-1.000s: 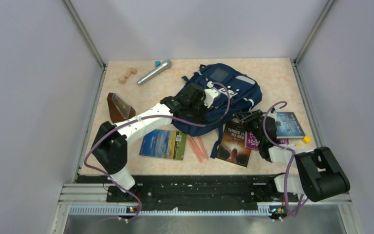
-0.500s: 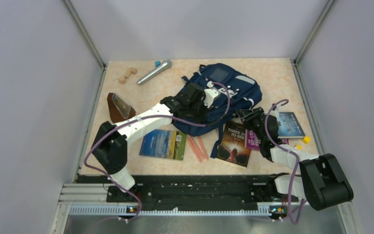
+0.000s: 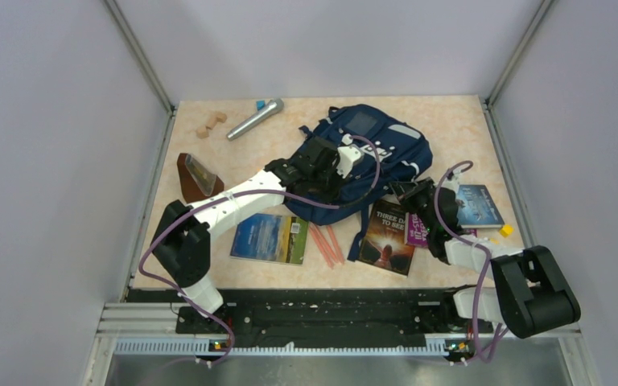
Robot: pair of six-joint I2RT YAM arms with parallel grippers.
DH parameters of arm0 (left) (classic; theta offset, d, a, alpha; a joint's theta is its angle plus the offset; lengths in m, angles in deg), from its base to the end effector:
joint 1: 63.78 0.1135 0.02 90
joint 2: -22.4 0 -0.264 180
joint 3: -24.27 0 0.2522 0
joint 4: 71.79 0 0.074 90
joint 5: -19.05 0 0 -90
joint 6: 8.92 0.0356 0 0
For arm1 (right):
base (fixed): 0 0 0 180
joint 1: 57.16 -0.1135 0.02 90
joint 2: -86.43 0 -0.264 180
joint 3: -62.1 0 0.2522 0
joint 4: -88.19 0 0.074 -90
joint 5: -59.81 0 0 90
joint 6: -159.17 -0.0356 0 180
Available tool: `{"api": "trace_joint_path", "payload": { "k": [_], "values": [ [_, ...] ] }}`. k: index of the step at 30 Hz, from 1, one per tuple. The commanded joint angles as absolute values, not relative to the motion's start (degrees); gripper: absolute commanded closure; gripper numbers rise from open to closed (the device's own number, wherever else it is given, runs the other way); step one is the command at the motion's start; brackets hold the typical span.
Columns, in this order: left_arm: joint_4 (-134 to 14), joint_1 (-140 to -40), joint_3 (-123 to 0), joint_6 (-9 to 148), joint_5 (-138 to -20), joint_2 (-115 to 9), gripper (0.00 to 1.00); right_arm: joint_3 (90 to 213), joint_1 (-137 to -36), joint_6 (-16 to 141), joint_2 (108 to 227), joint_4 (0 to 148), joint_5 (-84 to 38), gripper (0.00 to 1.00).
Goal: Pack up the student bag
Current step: Unzip the student bag at the center of the board.
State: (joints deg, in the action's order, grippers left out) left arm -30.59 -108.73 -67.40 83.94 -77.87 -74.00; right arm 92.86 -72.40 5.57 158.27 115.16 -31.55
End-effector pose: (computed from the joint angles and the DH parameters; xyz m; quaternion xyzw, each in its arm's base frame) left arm 0.2637 -0.2693 0.2765 0.3956 0.8367 -0.1867 0.3294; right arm 0.2261 0.0607 0.1719 0.3296 0.7164 0.3832 0.4809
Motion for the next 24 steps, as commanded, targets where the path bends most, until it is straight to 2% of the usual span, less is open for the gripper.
{"api": "trace_joint_path", "payload": {
  "k": [1,13,24],
  "values": [
    [-33.04,-108.92,-70.29,81.28,-80.47,-71.33,1.0,94.62,-72.42,8.65,157.26,119.11,-32.48,1.0],
    [-34.24,-108.88,-69.77,78.99,-80.88,-71.82,1.0,92.63,-79.87,16.72,152.36,119.77,-38.77,1.0],
    [-34.52,-108.92,-69.58,78.63,-80.52,-72.28,1.0,91.25,-83.68,17.65,152.4,121.72,-37.86,1.0]
  ]
}}
